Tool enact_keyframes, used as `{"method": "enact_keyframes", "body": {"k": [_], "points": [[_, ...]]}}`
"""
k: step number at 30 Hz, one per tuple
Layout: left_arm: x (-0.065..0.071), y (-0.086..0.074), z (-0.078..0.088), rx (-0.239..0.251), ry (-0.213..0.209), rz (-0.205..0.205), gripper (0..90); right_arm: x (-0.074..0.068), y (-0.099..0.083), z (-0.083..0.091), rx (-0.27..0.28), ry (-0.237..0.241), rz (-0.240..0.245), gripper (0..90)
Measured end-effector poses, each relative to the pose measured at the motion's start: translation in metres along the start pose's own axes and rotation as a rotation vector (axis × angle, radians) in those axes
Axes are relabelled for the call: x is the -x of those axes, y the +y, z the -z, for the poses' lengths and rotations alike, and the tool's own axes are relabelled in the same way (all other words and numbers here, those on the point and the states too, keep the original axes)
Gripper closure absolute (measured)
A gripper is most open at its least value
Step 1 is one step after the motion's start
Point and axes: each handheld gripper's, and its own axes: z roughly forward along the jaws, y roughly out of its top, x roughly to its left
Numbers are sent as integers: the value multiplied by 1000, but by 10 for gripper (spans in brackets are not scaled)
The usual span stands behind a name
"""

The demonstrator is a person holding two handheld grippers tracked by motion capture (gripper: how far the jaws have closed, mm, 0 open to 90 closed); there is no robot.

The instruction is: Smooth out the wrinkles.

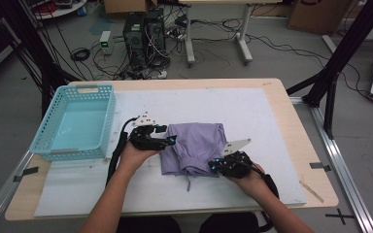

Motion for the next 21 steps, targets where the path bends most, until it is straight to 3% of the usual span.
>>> {"method": "enact_keyframes", "body": {"k": [4,7,11,13,15,19,21], "points": [[5,-1,-6,-15,-11,-6,367,-4,-6,5,13,-4,-10,885],[9,-1,-15,-10,-26,1,385,-2,-2,6,31,1,-8,714],[14,-4,-34,-47,-37,-7,412,3,11,17,113,-30,-14,673],[14,-9,-43,-113,-12,-52,423,6,18,21,128,-47,-12,673],[15,-15,-51,-224,61,-137,423,9,22,21,140,-57,-18,673],[13,-14,-47,-233,120,-157,409,15,24,18,123,-70,-30,664],[10,-11,-39,-203,102,-115,375,18,23,18,122,-73,-40,664]]}}
